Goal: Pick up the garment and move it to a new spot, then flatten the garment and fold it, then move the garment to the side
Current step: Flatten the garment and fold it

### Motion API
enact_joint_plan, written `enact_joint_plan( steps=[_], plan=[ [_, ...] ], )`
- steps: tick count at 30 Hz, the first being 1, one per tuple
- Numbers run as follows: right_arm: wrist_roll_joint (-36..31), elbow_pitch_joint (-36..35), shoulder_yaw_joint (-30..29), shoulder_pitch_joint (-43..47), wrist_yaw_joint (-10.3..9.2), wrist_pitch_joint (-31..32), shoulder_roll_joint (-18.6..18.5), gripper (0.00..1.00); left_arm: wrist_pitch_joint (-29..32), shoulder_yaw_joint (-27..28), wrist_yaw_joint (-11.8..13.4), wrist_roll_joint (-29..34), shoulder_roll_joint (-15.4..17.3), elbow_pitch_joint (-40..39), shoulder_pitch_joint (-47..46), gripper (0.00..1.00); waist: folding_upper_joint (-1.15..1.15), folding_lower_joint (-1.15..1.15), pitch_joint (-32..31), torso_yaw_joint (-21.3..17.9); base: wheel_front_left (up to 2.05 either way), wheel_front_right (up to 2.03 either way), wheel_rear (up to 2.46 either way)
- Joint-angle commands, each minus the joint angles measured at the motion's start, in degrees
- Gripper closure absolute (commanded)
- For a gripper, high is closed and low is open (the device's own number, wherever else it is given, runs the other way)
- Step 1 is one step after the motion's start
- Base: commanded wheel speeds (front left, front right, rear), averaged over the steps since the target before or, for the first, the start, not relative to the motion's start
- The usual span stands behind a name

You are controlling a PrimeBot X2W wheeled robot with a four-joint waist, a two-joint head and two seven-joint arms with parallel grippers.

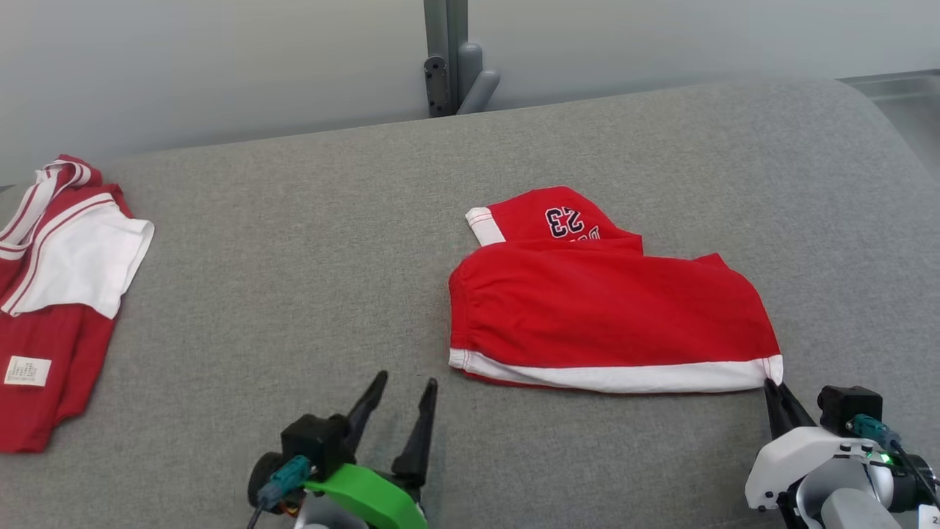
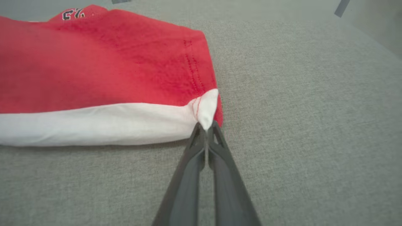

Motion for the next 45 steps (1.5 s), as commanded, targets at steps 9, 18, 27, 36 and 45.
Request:
enact_joint_plan(
  steps=[9,18,27,36,45],
  plan=[
    [-2.37,0.55,-0.65,-1.56,-0.07,-0.04,-0.38,1.00,2.91,-15.01,-0.18,-11.77,4.80,9.12,-9.87,0.00,0.00,0.00,0.95,-1.78,0.00,0.00,0.00],
    [-2.56,0.75,1.05,-2.95,-0.07,-0.04,0.19,1.00,1.99,-26.38,-0.19,-16.20,6.94,16.62,-17.87,0.00,0.00,0.00,1.38,-3.67,0.00,0.00,0.00],
    [-0.60,0.00,3.10,-3.35,-0.08,-0.04,-0.14,1.00,0.27,-31.17,-0.19,-19.90,5.83,22.98,-22.51,0.41,0.00,0.00,2.36,-5.82,0.00,0.00,0.00],
    [0.55,-0.68,3.66,-2.61,-0.07,-0.04,-0.67,1.00,-0.24,-37.08,-0.20,-24.32,6.31,23.17,-23.94,1.00,0.00,0.00,1.07,-6.40,0.00,0.00,0.00],
    [9.91,-4.95,5.63,-6.91,-0.07,1.06,-2.63,1.00,0.26,-37.43,-0.20,-35.00,11.82,11.42,-28.00,1.00,0.00,0.00,-3.39,-6.00,0.00,0.00,0.00]
  ],
)
